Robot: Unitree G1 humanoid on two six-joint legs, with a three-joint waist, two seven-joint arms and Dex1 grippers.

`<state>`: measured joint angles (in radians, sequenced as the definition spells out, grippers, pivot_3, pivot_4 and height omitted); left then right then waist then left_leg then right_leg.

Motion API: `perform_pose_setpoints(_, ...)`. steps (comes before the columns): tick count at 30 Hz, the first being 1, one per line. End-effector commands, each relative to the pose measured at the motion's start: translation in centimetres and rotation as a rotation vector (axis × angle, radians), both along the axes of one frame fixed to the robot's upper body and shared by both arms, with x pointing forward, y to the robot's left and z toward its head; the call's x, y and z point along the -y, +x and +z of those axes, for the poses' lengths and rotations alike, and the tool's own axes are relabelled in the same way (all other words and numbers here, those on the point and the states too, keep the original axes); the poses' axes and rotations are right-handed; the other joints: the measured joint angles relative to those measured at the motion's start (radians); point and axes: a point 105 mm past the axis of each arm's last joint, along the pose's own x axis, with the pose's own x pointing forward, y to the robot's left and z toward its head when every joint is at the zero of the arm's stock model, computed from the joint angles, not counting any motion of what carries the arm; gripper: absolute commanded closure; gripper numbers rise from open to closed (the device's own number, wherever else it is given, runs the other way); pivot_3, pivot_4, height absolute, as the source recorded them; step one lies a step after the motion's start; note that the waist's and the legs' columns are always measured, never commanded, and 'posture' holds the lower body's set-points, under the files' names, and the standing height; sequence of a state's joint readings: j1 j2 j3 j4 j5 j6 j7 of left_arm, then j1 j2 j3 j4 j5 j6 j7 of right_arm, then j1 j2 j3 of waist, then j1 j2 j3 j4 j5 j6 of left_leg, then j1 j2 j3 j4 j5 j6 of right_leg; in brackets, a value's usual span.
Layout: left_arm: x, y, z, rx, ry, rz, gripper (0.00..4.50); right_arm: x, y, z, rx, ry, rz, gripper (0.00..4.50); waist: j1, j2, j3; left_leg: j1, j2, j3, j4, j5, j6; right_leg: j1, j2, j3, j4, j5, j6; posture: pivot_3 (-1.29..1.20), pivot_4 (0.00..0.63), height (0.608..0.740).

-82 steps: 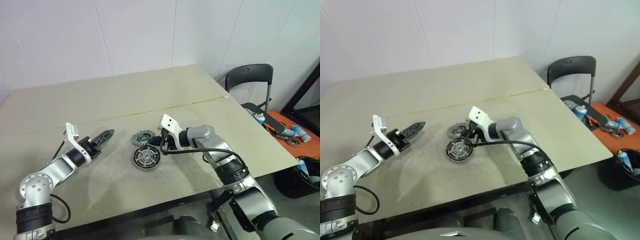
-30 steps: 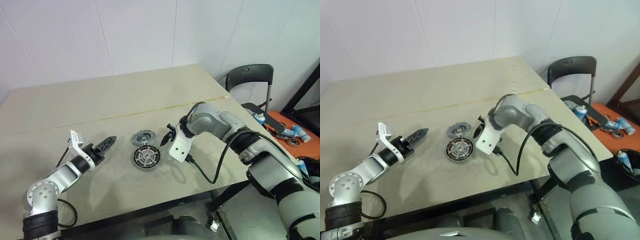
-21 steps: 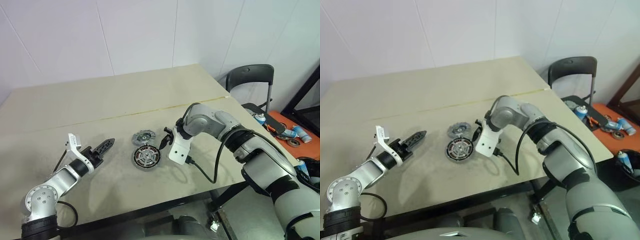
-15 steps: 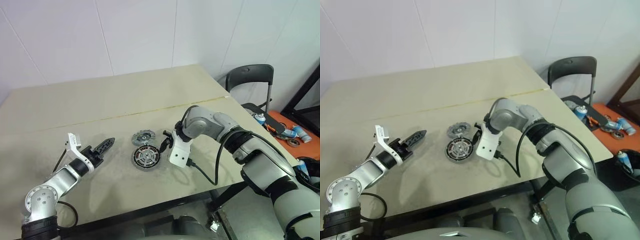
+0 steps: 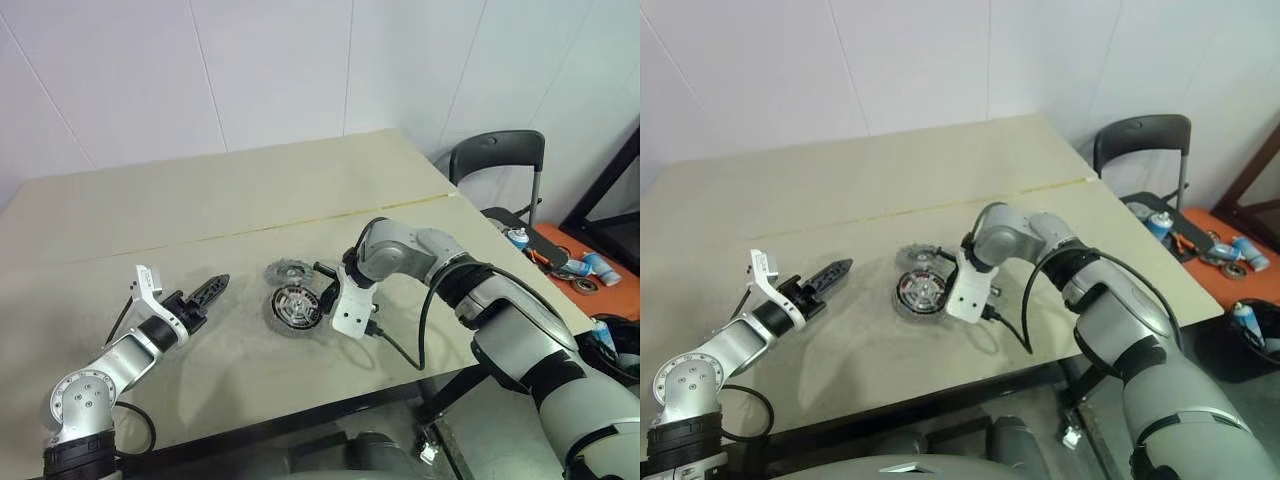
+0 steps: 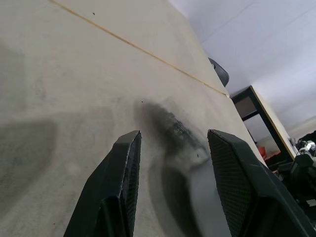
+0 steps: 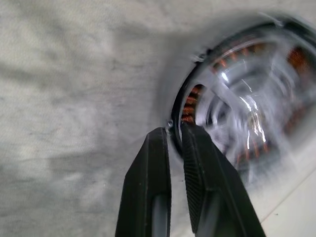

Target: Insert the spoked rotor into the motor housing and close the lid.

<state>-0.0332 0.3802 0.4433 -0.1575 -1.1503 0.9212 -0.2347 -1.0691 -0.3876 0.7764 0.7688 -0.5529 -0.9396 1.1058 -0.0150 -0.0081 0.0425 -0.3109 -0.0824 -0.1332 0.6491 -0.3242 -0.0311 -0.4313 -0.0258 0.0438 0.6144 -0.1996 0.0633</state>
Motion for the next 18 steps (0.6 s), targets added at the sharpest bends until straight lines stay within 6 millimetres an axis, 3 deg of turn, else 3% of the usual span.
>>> perform_pose_setpoints(1, -0.1, 0.2, 0.9, 0.040, 0.006, 0.011, 2.22, -0.1, 0.2, 0.3, 0.025, -0.010, 0.016, 4.43, 0.000, 0.000, 0.000, 0.003, 0.000, 0.000, 0.000, 0.000, 0.000, 0.003, 0.000, 0.000, 0.000, 0.000, 0.000, 0.00, 0.000, 0.740)
perform_pose_setpoints(11, -0.1, 0.3, 0.8, 0.038, 0.006, 0.014, 2.22, -0.4, 0.6, 1.7, 0.004, -0.013, -0.031, 4.43, 0.001, 0.000, 0.000, 0.007, 0.000, 0.000, 0.000, 0.000, 0.000, 0.007, 0.000, 0.000, 0.000, -0.001, -0.002, 0.00, 0.000, 0.740)
perform_pose_setpoints(18, 0.0, 0.7, 0.7, 0.037, 0.006, 0.008, 2.22, 1.5, 0.3, 3.1, -0.232, -0.122, -0.320, 4.43, 0.005, 0.000, 0.000, 0.005, 0.000, -0.001, 0.000, 0.000, 0.000, 0.006, 0.000, 0.000, -0.001, 0.000, 0.000, 0.00, 0.000, 0.740)
